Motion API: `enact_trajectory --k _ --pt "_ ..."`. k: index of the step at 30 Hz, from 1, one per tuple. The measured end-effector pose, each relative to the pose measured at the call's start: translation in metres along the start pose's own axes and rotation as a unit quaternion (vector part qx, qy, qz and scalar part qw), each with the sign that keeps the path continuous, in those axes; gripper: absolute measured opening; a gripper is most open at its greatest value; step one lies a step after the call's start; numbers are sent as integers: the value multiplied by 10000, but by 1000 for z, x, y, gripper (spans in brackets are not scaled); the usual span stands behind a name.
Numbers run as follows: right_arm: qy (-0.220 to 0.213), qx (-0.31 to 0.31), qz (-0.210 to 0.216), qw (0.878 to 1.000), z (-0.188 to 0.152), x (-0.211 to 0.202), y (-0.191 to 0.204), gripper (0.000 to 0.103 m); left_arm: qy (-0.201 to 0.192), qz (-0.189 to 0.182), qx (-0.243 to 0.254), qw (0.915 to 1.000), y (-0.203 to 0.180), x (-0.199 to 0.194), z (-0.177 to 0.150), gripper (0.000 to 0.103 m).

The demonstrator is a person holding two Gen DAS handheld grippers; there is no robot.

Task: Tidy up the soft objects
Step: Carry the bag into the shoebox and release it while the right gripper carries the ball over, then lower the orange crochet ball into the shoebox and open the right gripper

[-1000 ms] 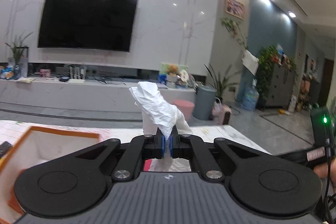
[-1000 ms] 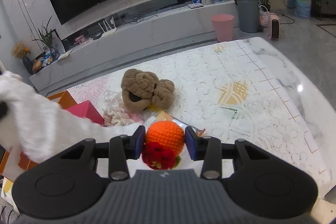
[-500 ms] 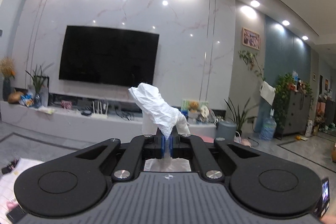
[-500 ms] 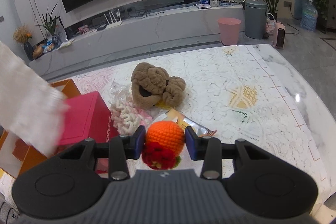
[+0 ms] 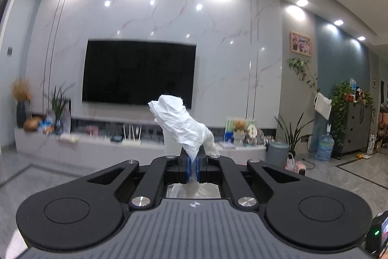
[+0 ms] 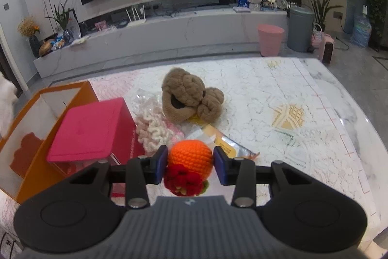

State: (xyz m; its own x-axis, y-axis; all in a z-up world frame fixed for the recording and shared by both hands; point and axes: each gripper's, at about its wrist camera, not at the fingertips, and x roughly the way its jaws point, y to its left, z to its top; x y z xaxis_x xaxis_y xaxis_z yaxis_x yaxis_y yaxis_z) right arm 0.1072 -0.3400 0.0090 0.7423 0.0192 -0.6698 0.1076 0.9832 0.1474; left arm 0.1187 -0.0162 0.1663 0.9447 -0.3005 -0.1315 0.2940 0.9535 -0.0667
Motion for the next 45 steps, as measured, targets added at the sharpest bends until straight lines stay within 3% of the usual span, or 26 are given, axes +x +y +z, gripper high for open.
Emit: enact_trajectory --k 8,11,14,18,22,23,24,25,27,29,34,35,39,45 --pt "-264 -55 124 9996 6 -20 8 41 917 148 -109 9956 19 37 -79 5" --pt "-278 -56 132 9995 7 -19 10 41 1406 97 -69 9900 30 51 -109 5" --pt "-329 -132 215 9991 6 -21 15 41 1932 286 61 9807 39 66 -145 5" --pt "-405 -301 225 9985 7 -25 28 41 3036 -32 -305 9523 50 87 -180 5" --pt "-504 -559 479 9960 6 -39 55 41 3581 -317 -288 9327 52 96 -201 6" --pt "-528 -640 638 9945 7 -44 66 41 3724 -507 -427 9257 56 98 -204 11" --pt "-566 -737 822 9923 7 -50 79 41 3742 -687 -609 9228 64 100 -204 23" --pt "-603 -857 1012 9893 8 -56 91 41 3675 -802 -811 9230 73 101 -205 30" --pt "-596 -1074 1369 9829 10 -64 117 41 3466 -633 -1000 9305 84 96 -201 69" --pt "-497 -1287 1575 9778 14 -67 143 41 3192 -535 -935 9415 91 89 -193 80" --pt "-153 -1816 1844 9658 17 -57 202 41 2472 -175 -233 9685 102 55 -169 86" --pt "-71 -1922 1855 9636 18 -52 213 41 2412 -6 -164 9703 106 52 -164 83" --pt "324 -2247 1664 9596 14 -20 249 40 2466 785 158 9658 121 43 -166 83" --pt "1108 -2533 1716 9456 0 26 279 40 2569 1078 -321 9599 160 38 -166 83"
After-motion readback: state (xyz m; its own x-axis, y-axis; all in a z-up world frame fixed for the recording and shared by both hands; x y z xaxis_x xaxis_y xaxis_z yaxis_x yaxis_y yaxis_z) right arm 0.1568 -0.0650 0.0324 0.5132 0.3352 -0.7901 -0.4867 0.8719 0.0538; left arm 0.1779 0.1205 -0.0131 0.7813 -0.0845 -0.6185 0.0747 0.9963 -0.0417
